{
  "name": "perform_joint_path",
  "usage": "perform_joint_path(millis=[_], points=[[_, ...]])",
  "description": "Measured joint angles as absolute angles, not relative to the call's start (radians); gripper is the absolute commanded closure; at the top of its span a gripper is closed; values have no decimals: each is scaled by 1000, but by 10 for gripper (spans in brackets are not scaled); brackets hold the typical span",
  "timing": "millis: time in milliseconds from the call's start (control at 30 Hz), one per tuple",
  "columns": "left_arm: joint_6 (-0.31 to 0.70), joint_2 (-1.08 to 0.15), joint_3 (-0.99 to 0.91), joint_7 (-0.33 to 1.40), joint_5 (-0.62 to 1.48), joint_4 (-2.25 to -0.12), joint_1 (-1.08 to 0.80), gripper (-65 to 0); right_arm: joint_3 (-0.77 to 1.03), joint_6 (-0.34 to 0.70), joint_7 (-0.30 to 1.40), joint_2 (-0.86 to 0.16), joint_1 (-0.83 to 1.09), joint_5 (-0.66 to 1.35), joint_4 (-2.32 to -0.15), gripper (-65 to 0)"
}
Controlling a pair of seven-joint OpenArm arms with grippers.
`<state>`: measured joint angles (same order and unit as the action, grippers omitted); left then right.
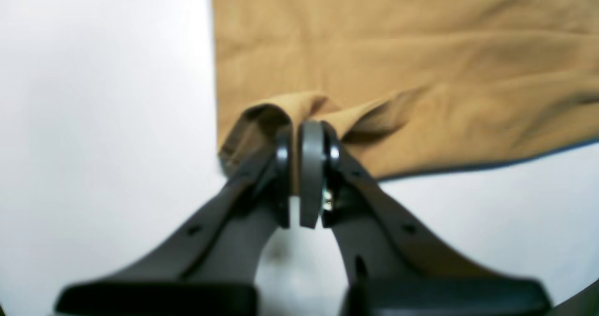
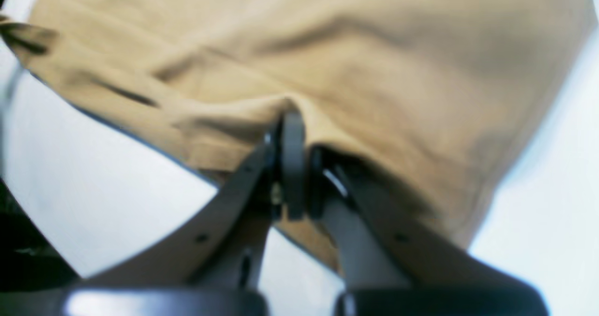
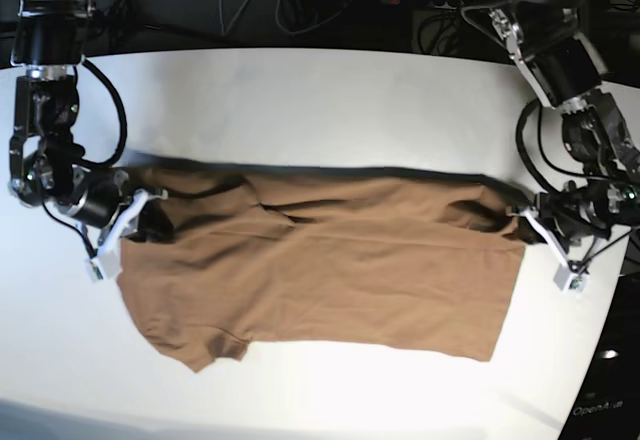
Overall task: Fold the T-shirt properly
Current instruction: 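Lift the collar-side edge with both grippers and fold it over the shirt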
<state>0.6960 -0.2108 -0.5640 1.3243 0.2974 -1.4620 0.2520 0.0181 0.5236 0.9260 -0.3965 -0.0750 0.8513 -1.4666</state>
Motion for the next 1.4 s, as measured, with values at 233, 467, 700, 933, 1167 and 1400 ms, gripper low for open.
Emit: perform_joint_path(millis=[233, 467, 700, 933, 1167, 1400], points=[[696, -219, -566, 1343, 274, -1439, 303, -27, 17, 525, 944, -397, -104, 810, -1465, -9], [696, -278, -579, 1350, 284, -1437, 312, -27, 18, 527, 931, -419, -116, 817, -1465, -9], [696, -271, -572, 1300, 288, -1414, 333, -27, 17, 525, 920, -421, -182, 813, -1368, -9], [696, -271, -573, 1280, 284, -1406, 341, -27, 12, 530, 929, -421, -183, 810, -1361, -9], [696, -269, -569, 1271, 283, -1405, 357, -27, -3, 530, 927, -421, -202, 812, -1361, -9], [696, -269, -568, 1217, 282, -1405, 360, -27, -34, 531, 926, -425, -224, 810, -1360, -9]])
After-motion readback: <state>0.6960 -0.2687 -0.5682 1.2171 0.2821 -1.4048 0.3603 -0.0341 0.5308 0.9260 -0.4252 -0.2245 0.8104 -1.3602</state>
